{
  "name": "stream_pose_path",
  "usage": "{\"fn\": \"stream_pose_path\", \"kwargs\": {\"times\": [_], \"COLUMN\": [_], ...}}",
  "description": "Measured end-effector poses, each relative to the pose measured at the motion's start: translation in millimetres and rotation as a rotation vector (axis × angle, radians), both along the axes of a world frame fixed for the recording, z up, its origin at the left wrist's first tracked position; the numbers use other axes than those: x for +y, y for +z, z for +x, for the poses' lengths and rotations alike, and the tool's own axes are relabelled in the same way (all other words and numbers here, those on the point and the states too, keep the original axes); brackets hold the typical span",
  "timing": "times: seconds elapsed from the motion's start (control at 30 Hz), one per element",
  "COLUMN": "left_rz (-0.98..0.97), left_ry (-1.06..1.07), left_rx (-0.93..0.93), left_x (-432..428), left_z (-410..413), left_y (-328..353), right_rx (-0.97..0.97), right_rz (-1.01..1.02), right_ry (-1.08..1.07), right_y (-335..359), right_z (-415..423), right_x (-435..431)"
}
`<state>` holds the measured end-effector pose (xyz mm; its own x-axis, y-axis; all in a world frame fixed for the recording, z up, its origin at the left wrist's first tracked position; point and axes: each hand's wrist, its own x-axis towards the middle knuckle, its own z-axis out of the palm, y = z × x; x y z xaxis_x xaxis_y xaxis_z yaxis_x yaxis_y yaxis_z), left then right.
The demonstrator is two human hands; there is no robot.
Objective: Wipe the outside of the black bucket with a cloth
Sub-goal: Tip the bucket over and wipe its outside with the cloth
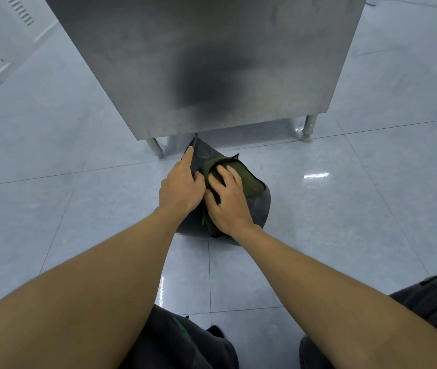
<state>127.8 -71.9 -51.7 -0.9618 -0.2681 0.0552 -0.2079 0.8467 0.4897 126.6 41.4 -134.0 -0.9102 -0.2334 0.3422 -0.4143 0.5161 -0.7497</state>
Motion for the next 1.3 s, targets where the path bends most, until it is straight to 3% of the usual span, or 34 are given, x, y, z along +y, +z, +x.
{"fn": "stream_pose_path", "kwargs": {"times": [0.2, 0.37, 0.7, 0.83, 1.03, 1.1, 1.3], "left_rz": [0.059, 0.122, 0.157, 0.193, -0.043, -0.019, 0.079], "left_ry": [0.067, 0.064, 0.059, 0.051, 0.092, 0.083, 0.132], "left_rx": [-0.081, -0.074, -0.018, 0.028, -0.055, -0.043, -0.064], "left_x": [-2, 14, 13, 8, -3, -4, -4], "left_z": [5, 3, -3, 1, 2, -1, -8], "left_y": [1, 2, 7, 8, 6, 4, 6], "right_rx": [-0.164, -0.328, 0.009, -0.128, -0.338, -0.299, 0.037], "right_rz": [0.136, 0.046, 0.031, 0.129, 0.13, 0.078, 0.049], "right_ry": [-0.199, -0.348, -0.031, -0.132, -0.297, -0.287, 0.036], "right_y": [-29, -37, 11, -4, -24, -18, -3], "right_z": [2, 8, -7, -13, -7, -5, 22], "right_x": [26, 41, -3, 10, 31, 25, -4]}}
